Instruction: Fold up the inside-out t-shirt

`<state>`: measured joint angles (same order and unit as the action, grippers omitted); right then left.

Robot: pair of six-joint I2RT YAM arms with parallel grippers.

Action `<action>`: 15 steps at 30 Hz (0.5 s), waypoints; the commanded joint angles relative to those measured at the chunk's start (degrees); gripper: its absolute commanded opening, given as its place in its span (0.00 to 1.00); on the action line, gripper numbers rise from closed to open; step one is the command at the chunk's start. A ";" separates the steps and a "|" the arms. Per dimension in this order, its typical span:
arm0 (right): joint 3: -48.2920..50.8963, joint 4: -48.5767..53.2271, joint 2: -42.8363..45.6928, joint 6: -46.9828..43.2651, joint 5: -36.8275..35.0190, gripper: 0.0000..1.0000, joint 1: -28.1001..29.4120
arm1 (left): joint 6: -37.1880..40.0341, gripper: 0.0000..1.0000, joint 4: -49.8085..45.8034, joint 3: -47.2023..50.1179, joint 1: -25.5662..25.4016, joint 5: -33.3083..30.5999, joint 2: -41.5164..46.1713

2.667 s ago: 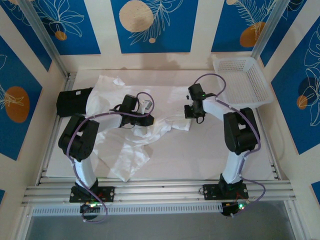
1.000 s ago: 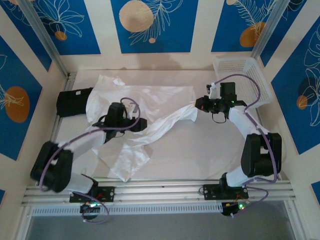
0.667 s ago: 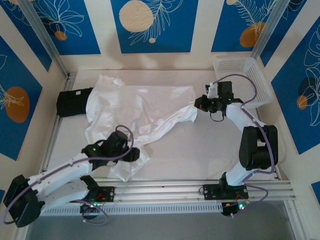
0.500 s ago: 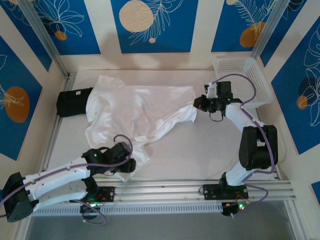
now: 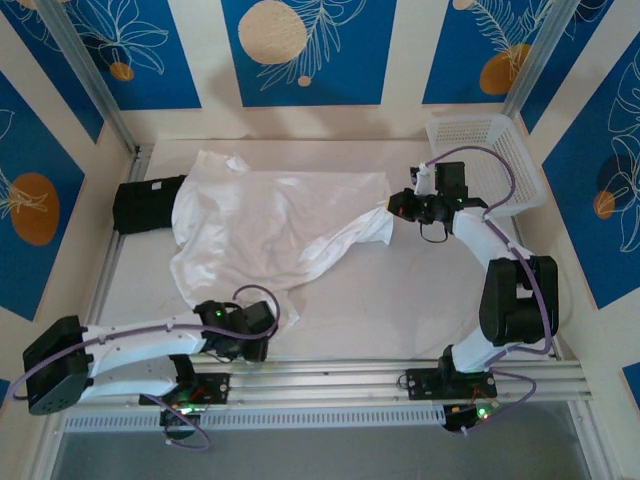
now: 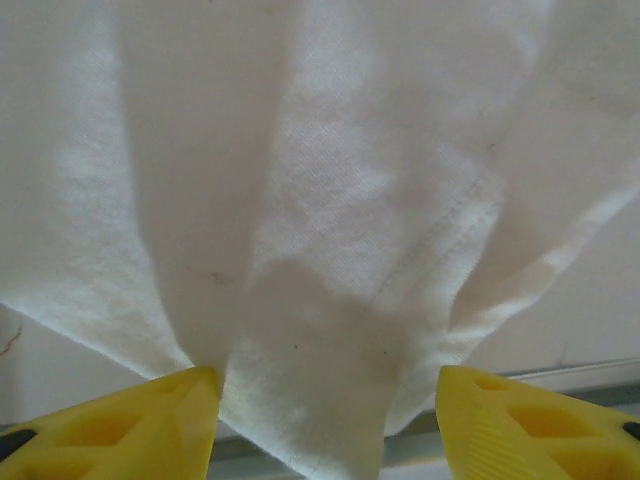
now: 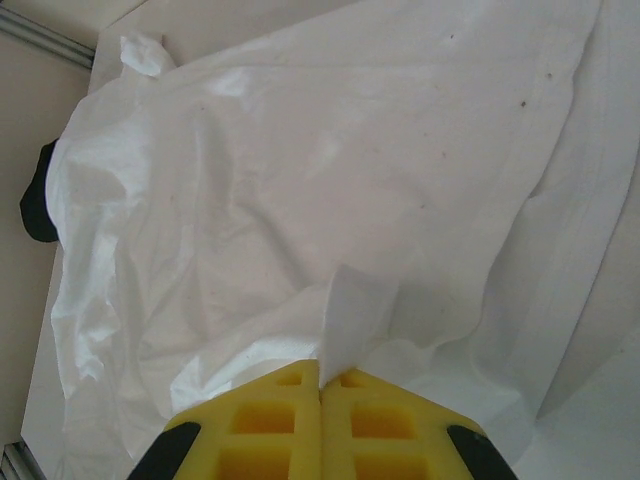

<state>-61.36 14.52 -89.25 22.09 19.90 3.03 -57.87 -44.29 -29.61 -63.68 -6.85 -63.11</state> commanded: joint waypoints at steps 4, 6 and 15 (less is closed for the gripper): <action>1.04 -0.02 2.41 -0.62 0.69 0.00 -0.21 | 1.88 0.48 4.65 2.00 -0.13 3.02 -4.72; 1.07 -0.11 2.33 -0.52 0.71 0.00 -0.17 | 1.95 0.41 5.01 2.57 -0.12 3.23 -5.35; 1.18 -0.29 2.19 -0.39 0.23 0.00 -0.49 | 2.13 0.05 0.31 1.42 -0.06 -1.34 -0.23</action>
<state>-61.06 14.52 -88.38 22.09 19.84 2.96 -55.90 -40.51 -29.04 -63.66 -5.89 -65.01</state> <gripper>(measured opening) 0.065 0.070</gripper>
